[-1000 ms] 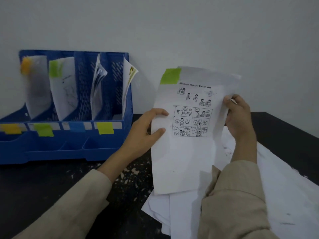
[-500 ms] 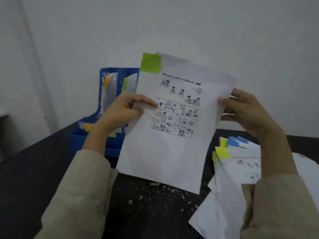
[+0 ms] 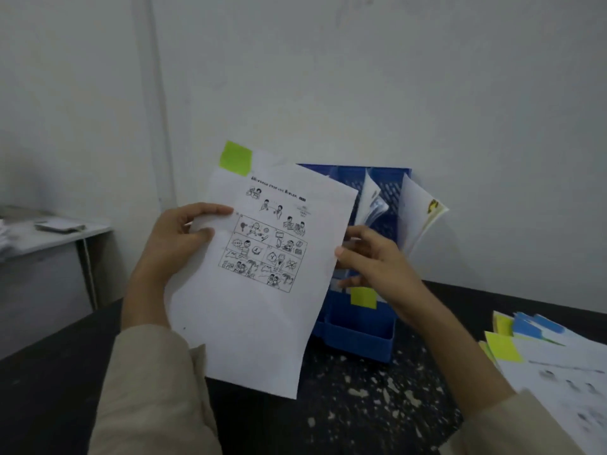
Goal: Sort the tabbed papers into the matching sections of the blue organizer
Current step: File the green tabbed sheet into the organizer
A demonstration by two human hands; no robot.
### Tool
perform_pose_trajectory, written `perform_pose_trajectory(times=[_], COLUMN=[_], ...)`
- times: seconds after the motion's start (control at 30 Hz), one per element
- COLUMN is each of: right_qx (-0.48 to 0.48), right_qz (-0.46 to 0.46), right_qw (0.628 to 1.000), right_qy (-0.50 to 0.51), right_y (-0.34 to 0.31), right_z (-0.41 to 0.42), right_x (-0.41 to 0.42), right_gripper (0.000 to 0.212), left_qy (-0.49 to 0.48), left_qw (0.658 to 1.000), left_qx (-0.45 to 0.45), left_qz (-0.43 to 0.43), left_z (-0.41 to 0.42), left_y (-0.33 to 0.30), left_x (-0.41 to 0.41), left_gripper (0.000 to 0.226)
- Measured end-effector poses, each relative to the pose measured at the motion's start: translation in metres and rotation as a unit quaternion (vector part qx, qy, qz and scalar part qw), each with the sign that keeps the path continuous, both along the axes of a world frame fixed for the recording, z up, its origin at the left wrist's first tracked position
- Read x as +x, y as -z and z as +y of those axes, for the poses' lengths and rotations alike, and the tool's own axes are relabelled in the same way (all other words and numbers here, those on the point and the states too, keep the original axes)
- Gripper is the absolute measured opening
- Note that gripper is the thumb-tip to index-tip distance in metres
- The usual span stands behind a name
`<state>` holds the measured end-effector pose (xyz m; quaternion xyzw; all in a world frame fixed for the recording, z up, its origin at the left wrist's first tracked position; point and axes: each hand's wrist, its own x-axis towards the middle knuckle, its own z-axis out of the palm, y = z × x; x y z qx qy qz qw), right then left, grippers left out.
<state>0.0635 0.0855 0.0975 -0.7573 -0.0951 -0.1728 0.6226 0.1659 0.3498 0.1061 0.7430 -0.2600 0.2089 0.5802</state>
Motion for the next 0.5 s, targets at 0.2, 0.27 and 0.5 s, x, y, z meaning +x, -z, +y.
perform_pose_trajectory(times=[0.2,0.27,0.5], right_qx=[-0.137,-0.181,-0.278], right_qz=[-0.021,-0.017,0.034], right_qw=[0.99,0.982,0.959], right_qy=[0.036,0.046,0.052], right_y=[-0.001,-0.002,-0.007], right_z=[0.016,0.019,0.033], right_x=[0.03,0.045,0.07], right_gripper=[0.035,0.039,0.055], left_qy=[-0.134,-0.163,-0.194], left_qw=[0.988,0.981,0.972], left_qx=[-0.072,-0.1,-0.12], left_qz=[-0.019,-0.028,-0.054], left_z=[0.026,0.034,0.035], left_y=[0.007,0.01,0.005], left_x=[0.001,0.0,-0.002], left_gripper=[0.054,0.051,0.05])
